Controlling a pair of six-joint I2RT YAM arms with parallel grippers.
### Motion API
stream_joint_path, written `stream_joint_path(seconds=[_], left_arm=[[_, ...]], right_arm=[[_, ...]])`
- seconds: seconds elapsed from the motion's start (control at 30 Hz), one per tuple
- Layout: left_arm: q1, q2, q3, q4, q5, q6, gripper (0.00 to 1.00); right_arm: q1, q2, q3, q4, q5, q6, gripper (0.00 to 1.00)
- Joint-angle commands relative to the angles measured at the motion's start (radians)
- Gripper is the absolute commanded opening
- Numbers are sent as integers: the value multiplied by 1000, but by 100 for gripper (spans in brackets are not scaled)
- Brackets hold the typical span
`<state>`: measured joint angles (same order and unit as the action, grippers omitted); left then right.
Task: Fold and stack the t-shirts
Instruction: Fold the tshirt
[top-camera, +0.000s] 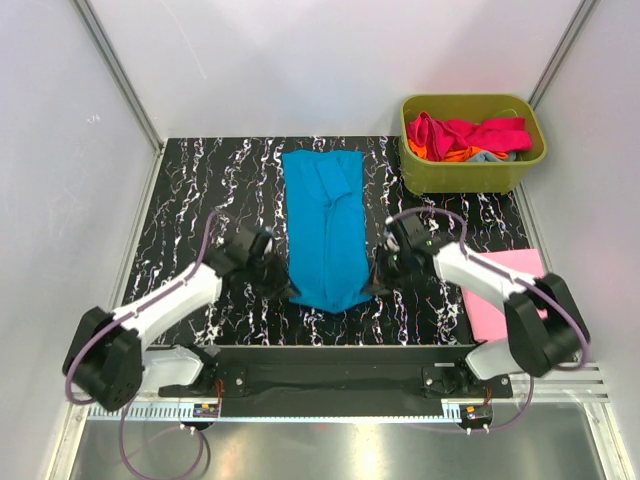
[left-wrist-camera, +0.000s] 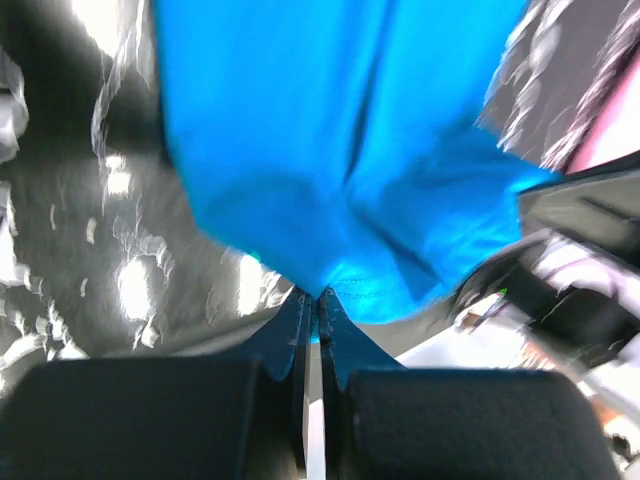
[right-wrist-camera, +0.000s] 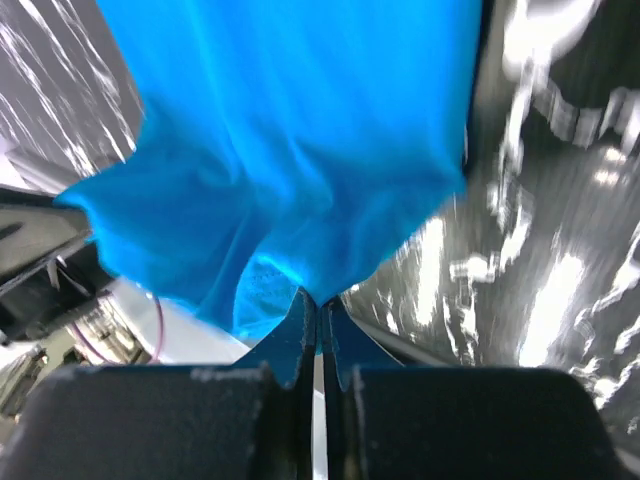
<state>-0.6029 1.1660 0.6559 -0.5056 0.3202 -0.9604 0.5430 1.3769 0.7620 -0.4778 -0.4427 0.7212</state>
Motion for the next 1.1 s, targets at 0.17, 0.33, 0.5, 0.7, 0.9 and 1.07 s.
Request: stream_joint_path(seconds=[0.17, 0.33, 0.5, 0.7, 0.9, 1.07], left_arm=[[216, 280, 358, -4, 13, 138, 0], [281, 440, 516, -8, 36, 180, 0], [342, 596, 651, -8, 80, 192, 0], [384, 718, 773, -8, 118, 190, 0], [391, 796, 841, -8, 143, 193, 0], [400, 842, 881, -8, 152, 193, 0]], right_arm=[[-146, 321, 397, -156, 12, -195, 0], [-201, 488, 667, -223, -24, -241, 0], [-244, 666, 906, -304, -50, -256, 0], [-276, 801, 1081, -349, -86, -263, 0], [-284, 886, 1177, -378, -106, -272, 0], [-296, 912, 1211, -386, -111, -278, 0]])
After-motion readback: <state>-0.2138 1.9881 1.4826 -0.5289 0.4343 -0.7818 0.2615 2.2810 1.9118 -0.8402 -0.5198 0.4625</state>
